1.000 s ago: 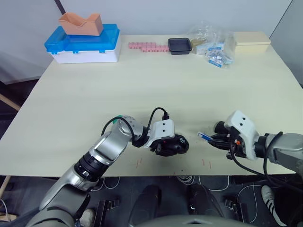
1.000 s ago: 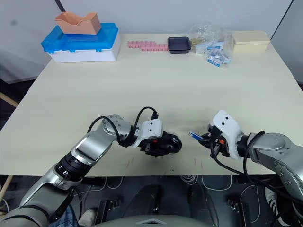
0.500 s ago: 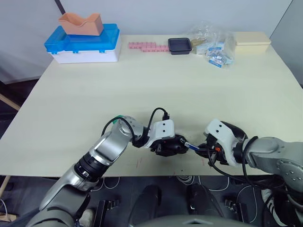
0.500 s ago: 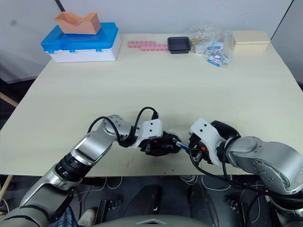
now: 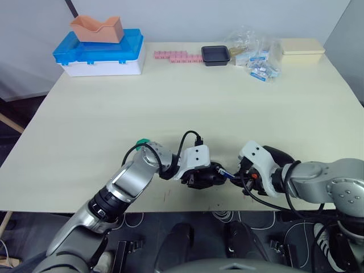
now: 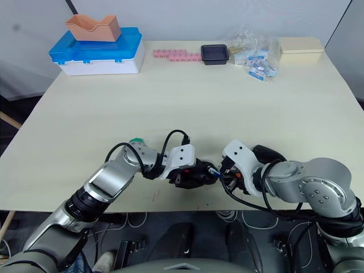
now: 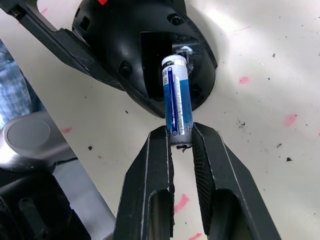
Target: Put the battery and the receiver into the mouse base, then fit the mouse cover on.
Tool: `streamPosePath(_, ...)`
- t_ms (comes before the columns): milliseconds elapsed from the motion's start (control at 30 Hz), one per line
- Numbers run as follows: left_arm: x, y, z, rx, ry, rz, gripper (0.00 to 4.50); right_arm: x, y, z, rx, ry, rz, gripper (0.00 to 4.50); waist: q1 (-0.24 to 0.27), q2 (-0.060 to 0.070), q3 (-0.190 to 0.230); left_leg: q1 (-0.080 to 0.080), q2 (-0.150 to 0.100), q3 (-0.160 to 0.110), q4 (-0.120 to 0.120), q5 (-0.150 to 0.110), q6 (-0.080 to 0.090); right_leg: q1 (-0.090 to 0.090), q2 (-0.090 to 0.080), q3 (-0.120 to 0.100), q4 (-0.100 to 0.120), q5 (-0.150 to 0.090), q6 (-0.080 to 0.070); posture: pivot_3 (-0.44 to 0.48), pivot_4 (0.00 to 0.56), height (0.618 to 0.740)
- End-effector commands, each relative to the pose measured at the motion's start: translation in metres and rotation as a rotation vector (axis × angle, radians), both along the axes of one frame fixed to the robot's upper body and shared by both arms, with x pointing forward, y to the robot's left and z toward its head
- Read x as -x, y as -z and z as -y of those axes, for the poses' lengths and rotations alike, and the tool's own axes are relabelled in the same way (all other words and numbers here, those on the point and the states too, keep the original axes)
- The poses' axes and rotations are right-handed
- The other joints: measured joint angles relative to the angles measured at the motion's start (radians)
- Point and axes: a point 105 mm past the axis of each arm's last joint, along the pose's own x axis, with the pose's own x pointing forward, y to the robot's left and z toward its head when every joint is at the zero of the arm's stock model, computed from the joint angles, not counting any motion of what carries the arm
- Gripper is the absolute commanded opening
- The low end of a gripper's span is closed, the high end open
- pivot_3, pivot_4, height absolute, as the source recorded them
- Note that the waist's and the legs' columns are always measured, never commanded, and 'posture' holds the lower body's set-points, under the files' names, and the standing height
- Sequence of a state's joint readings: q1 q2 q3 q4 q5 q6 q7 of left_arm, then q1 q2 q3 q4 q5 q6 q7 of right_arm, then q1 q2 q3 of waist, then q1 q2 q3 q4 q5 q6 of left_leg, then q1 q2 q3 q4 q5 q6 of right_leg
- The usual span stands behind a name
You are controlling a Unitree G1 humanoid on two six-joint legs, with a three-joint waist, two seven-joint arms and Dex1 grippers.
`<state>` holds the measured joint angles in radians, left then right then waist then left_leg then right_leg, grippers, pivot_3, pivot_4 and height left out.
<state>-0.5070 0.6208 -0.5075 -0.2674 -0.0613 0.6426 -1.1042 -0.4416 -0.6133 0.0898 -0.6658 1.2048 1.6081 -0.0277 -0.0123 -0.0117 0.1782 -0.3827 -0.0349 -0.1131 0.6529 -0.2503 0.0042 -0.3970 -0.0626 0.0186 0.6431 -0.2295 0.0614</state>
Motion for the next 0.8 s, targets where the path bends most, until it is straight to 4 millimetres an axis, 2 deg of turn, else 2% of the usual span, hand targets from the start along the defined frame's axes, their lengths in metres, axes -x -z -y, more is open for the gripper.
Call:
streamPosePath(33,0.008,0.005,0.005,-0.007,0.025,-0.02,2.95,0.006,0.001,-0.004,0.01,-0.034,-0.027,0.03,0.0,0.0,0.0,0.0,0.0,0.0,0.0,0.0,0.0,0.0,0.0,0.0,0.0,0.0,0.0,0.0,0.15,0.74)
streamPosePath(667,0.012,0.007,0.009,-0.004,0.037,-0.029,2.95,-0.009,0.001,-0.022,-0.027,0.057,-0.068,0.03,-0.003,0.0,0.0,0.0,0.0,0.0,0.0,0.0,0.0,0.0,0.0,0.0,0.0,0.0,0.0,0.0,0.15,0.74)
streamPosePath(700,0.012,0.007,0.009,-0.004,0.036,-0.028,2.95,-0.007,0.0,-0.023,-0.033,0.053,-0.076,1.04,-0.002,0.0,0.0,0.0,0.0,0.0,0.0,0.0,0.0,0.0,0.0,0.0,0.0,0.0,0.0,0.0,0.15,0.74)
streamPosePath(733,0.011,0.007,0.009,-0.005,0.034,-0.027,2.95,-0.006,-0.001,-0.023,-0.039,0.053,-0.08,1.29,-0.002,0.0,0.0,0.0,0.0,0.0,0.0,0.0,0.0,0.0,0.0,0.0,0.0,0.0,0.0,0.0,0.15,0.74)
streamPosePath(767,0.01,0.007,0.009,-0.005,0.032,-0.027,2.95,-0.005,-0.002,-0.022,-0.04,0.055,-0.081,2.01,-0.001,0.0,0.0,0.0,0.0,-0.001,0.0,0.0,0.0,0.0,0.0,0.0,0.0,0.0,0.001,0.0,0.15,0.74)
streamPosePath(800,0.01,0.007,0.009,-0.005,0.031,-0.026,2.95,-0.005,-0.003,-0.021,-0.039,0.061,-0.08,2.36,-0.001,0.0,0.0,0.0,0.0,-0.001,0.0,0.0,0.0,0.0,0.0,-0.001,0.0,0.0,0.001,0.0,0.15,0.74)
